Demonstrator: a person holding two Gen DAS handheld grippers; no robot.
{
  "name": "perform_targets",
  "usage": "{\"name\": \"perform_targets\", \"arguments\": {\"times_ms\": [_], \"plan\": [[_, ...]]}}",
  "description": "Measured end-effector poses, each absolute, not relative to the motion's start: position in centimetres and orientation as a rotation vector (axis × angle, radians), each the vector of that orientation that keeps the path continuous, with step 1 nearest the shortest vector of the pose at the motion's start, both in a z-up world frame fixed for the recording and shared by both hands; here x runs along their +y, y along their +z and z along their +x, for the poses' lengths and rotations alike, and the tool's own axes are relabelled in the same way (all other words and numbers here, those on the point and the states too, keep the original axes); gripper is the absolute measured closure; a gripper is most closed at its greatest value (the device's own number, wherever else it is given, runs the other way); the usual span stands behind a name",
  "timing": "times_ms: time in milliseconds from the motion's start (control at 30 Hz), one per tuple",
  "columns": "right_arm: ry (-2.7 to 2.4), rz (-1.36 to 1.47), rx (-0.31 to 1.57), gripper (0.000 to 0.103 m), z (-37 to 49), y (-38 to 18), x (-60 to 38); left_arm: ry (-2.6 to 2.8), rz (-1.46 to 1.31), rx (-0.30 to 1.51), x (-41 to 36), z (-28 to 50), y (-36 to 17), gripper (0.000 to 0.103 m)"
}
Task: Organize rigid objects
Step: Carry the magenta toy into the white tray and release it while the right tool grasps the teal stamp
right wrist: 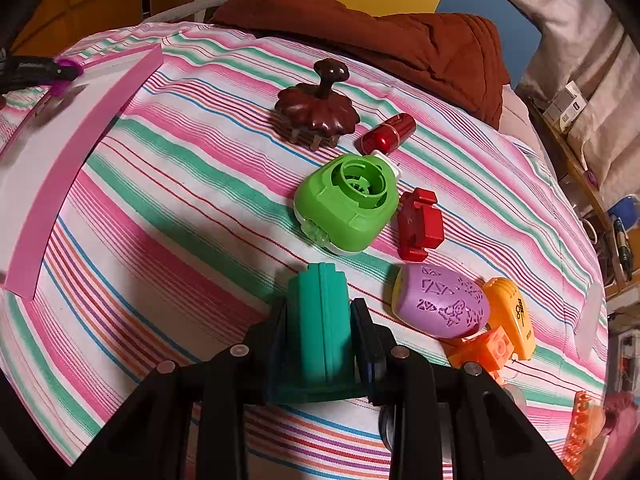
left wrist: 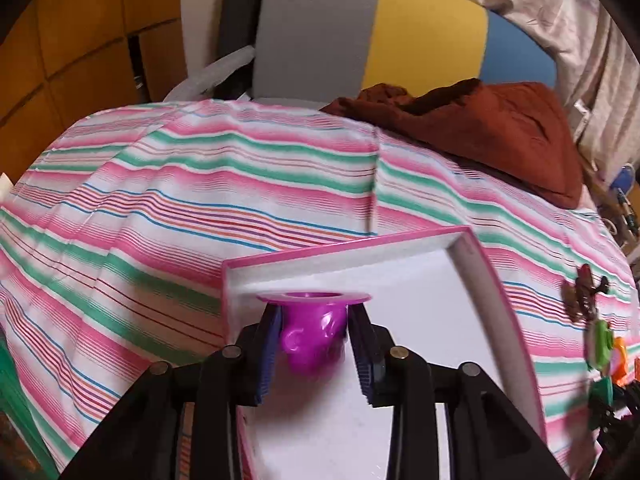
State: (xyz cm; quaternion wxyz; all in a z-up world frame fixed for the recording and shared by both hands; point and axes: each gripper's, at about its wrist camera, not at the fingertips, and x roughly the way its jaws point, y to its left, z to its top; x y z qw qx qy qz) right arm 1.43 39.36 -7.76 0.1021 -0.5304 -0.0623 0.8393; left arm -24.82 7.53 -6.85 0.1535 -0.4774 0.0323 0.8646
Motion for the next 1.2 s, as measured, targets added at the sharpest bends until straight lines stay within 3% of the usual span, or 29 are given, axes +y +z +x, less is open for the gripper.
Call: {"name": "perform_targets", "arguments": {"times_ms": [67,167,433,700,1200], "plan": [[2.478,-1.567,-0.179,0.072,1.4,-7.7,39.4,2.479,-1.385,0.084,7.3,-24.9,-7.0,0.06],[2.478,-1.566,-0.179,0.071,1.4,-7.7,39.4,2.495,-1.363,0.066,6.8,-24.3,-6.3,0.059],[2.475,-1.56,-0.223,0.072,1.4,-7.8,39.2,2.552,-1.225,-0.022,5.4,-17.8,-2.7,0.059],[2.469,-1.546,-0.222,0.072,1.5,-7.8,39.0,2.528,-1.158,0.021,5.7,-9.2,-2.1,0.059],[2.562,-1.539,-0.14,0.072,0.8,-7.5,35.4,2.516,-1.14,0.066,4.6,-4.5,-2.8,0.059]]}}
